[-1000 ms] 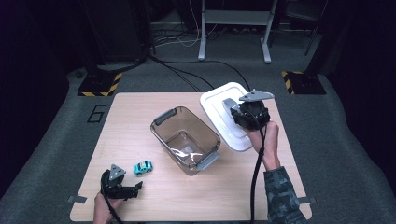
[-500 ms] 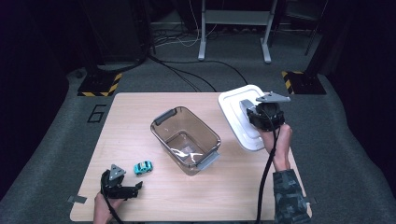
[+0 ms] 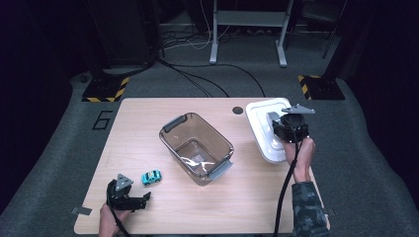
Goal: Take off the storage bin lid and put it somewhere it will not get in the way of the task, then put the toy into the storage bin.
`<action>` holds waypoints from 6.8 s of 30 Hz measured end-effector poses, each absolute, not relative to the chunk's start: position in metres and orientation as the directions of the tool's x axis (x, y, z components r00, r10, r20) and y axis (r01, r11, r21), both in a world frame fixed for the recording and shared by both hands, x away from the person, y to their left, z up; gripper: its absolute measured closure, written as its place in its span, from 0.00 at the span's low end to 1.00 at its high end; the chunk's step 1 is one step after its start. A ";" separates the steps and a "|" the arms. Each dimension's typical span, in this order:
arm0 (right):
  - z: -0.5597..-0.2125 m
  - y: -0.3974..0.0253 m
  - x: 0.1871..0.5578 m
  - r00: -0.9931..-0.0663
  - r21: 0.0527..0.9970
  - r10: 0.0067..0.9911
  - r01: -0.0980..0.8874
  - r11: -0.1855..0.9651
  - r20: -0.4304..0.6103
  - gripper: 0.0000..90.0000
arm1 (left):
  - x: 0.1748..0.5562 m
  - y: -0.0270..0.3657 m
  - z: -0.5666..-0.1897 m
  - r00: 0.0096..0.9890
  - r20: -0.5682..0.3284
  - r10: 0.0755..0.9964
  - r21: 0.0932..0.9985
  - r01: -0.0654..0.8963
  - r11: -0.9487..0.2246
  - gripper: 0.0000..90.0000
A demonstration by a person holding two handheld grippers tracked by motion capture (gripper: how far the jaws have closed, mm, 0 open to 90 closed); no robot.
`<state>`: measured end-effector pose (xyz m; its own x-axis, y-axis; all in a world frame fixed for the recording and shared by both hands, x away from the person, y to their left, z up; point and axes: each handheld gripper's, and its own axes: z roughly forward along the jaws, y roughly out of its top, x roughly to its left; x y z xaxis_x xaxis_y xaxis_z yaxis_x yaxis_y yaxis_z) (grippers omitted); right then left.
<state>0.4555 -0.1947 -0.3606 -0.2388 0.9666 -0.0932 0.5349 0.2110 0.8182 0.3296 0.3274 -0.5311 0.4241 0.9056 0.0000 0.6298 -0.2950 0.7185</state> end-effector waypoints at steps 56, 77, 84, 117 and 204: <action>-0.490 -0.209 0.490 -0.049 0.723 0.999 0.690 0.035 -0.001 0.74 | 0.329 0.327 -0.531 0.425 -0.001 0.905 0.718 0.630 -0.295 0.02; -0.456 -0.193 0.443 -0.273 0.771 0.961 0.621 0.143 0.042 0.10 | 0.329 0.327 -0.531 0.425 -0.001 0.905 0.718 0.630 -0.295 0.02; -0.450 -0.170 0.415 -0.365 0.786 0.931 0.580 0.213 0.018 0.03 | 0.329 0.327 -0.531 0.425 -0.002 0.905 0.718 0.631 -0.295 0.02; -0.525 -0.109 0.356 -0.493 0.701 0.870 0.621 0.351 0.001 0.01 | 0.330 0.327 -0.531 0.412 0.001 0.911 0.711 0.640 -0.291 0.00; -0.530 -0.111 0.353 -0.459 0.718 0.888 0.619 0.319 0.001 0.02 | 0.367 0.297 -0.527 0.424 -0.066 0.903 0.761 0.607 -0.230 0.32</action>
<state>0.3532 -0.1110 -0.5295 -0.4590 0.8884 0.0012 0.6188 0.3187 0.7180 0.3672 0.2972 -0.5273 0.4244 0.9031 -0.0657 0.6066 -0.2297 0.7611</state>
